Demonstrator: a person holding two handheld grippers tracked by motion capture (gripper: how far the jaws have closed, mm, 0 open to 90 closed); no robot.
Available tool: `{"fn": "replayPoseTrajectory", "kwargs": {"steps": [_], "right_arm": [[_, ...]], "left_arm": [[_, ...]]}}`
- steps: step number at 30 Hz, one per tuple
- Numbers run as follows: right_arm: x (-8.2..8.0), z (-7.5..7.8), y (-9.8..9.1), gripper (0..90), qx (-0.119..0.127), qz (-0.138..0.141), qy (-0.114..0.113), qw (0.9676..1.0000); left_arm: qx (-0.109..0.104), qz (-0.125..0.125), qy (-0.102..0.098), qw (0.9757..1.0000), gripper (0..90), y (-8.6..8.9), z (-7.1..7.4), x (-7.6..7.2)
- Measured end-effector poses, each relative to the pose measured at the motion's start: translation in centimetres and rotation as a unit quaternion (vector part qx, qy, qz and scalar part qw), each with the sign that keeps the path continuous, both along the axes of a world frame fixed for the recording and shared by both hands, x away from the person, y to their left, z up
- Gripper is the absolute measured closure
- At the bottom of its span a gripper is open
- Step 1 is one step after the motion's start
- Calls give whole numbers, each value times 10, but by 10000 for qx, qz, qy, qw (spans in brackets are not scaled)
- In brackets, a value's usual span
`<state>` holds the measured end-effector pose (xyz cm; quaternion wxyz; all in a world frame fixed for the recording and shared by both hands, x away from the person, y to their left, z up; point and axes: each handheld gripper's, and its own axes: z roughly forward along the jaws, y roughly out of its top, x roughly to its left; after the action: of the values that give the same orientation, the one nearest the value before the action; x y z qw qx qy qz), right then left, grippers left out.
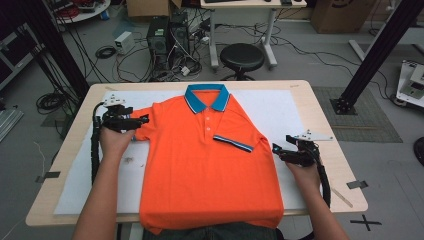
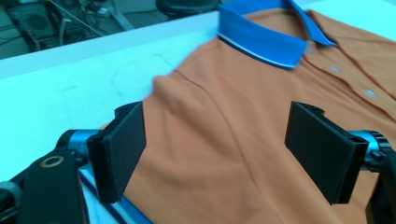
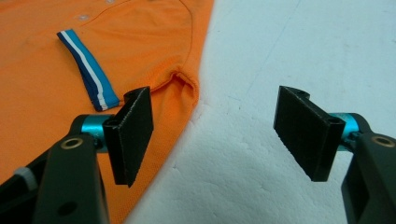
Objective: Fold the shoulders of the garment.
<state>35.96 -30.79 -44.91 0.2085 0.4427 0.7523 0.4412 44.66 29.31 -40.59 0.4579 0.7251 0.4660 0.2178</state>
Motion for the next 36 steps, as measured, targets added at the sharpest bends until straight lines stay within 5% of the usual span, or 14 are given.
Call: {"fn": "replayPoseTrajectory", "kwargs": {"steps": [6,7,12,20,24,28,30,36], "right_arm": [[0,0,0,294,23,-2,15,10000],[0,0,0,295,14,-16,18,10000],[1,0,-1,296,32,-26,56,10000],[1,0,0,297,14,-34,61,10000],[1,0,0,297,19,-34,79,10000],[1,0,0,299,12,-25,71,10000],[1,0,0,312,13,-22,81,10000],[1,0,1,326,-31,-7,61,10000]], "left_arm": [[135,308,404,9986,206,10,-20,14],[149,461,609,9970,207,15,-28,18],[339,711,929,9926,207,24,-40,22],[467,857,1059,9896,276,27,-45,23],[799,907,1060,9870,366,24,-43,22],[818,827,1049,9877,503,19,-42,20],[810,665,1056,9889,706,16,-41,19],[871,503,906,9908,807,7,-35,17]]}}
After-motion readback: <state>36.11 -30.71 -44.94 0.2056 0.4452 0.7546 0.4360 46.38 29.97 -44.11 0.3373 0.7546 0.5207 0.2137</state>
